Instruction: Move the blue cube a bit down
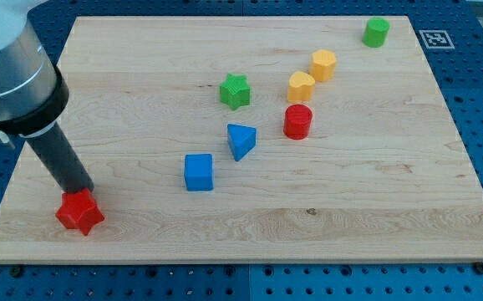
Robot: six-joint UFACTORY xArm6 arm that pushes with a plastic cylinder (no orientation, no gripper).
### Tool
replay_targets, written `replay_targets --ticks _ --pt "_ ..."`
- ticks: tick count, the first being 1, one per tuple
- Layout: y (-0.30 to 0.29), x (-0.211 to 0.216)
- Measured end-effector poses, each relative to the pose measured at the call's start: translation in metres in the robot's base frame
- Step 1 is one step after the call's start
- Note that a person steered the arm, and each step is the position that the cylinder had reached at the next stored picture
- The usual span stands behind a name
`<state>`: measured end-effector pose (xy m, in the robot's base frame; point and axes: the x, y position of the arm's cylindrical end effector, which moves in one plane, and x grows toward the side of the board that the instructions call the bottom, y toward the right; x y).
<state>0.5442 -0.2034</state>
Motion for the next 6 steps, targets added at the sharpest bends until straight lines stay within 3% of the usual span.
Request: replay_targets --ticks 2,6 --pt "0.015 -0.032" --pt "0.128 0.008"
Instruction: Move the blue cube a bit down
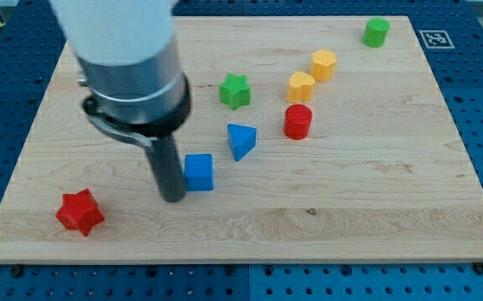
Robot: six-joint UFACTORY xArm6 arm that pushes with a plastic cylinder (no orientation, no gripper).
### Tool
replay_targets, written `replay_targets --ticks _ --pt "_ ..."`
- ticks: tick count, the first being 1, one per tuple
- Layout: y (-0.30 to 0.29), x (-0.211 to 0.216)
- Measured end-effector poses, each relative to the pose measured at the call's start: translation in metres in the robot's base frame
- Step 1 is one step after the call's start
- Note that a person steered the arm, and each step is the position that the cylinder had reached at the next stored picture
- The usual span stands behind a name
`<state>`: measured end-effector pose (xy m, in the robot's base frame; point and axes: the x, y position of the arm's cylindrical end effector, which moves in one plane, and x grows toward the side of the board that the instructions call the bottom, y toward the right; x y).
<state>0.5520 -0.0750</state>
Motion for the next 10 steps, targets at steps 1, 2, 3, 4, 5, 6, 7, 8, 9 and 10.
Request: replay_targets --ticks 1,2,3,4,5,6,7,8,9,10 --pt "0.044 0.016" --pt "0.074 -0.003" --pt "0.08 -0.029" --pt "0.08 -0.031" --pt "0.076 -0.032" --pt "0.067 -0.032" --pt "0.052 -0.032" --pt "0.033 -0.033" --pt "0.02 -0.045" --pt "0.007 -0.045"
